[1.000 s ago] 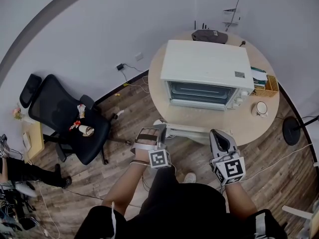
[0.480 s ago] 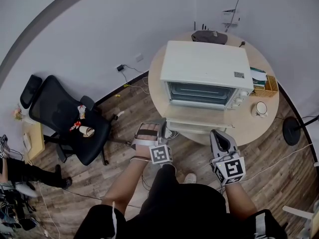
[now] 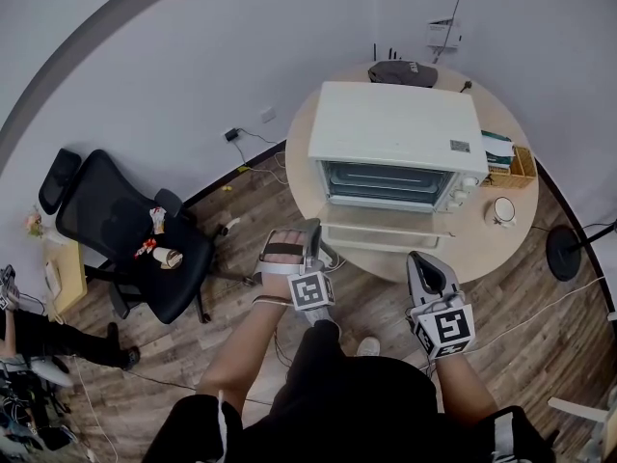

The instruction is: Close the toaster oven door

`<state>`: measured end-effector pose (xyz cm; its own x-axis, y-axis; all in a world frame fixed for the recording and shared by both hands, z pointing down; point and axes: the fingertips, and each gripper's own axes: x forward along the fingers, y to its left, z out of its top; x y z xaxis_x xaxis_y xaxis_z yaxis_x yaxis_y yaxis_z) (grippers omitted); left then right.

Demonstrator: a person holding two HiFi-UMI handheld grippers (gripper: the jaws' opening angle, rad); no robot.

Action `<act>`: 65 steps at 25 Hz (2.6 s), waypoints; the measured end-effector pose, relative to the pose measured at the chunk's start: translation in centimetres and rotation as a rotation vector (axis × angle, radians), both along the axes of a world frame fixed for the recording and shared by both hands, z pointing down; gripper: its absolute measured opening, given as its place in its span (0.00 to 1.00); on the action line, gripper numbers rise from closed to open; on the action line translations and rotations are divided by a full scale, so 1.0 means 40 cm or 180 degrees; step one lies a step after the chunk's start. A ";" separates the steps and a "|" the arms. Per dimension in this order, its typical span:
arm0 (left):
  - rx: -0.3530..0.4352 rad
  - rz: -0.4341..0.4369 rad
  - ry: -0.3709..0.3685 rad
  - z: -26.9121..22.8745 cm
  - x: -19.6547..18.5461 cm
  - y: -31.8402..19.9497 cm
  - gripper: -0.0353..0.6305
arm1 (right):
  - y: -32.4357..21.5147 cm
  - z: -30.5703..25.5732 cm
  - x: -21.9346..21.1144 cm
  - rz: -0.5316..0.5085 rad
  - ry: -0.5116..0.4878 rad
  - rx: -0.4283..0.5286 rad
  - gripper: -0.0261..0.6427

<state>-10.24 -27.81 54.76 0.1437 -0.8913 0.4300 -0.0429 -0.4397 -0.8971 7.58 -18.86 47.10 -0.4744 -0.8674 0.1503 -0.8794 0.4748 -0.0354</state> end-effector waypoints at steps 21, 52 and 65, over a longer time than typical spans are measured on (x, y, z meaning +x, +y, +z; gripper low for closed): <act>0.0063 0.0129 0.0197 -0.073 0.016 -0.124 0.13 | -0.037 -0.010 0.038 0.0165 0.0024 0.0011 0.03; 0.0306 -0.0045 0.0276 -0.123 0.034 -0.288 0.17 | -0.078 -0.041 0.074 0.0230 0.0047 0.0048 0.03; 0.0427 -0.0167 0.0648 -0.140 0.019 -0.228 0.18 | -0.066 -0.024 0.103 0.0304 0.0044 0.0003 0.03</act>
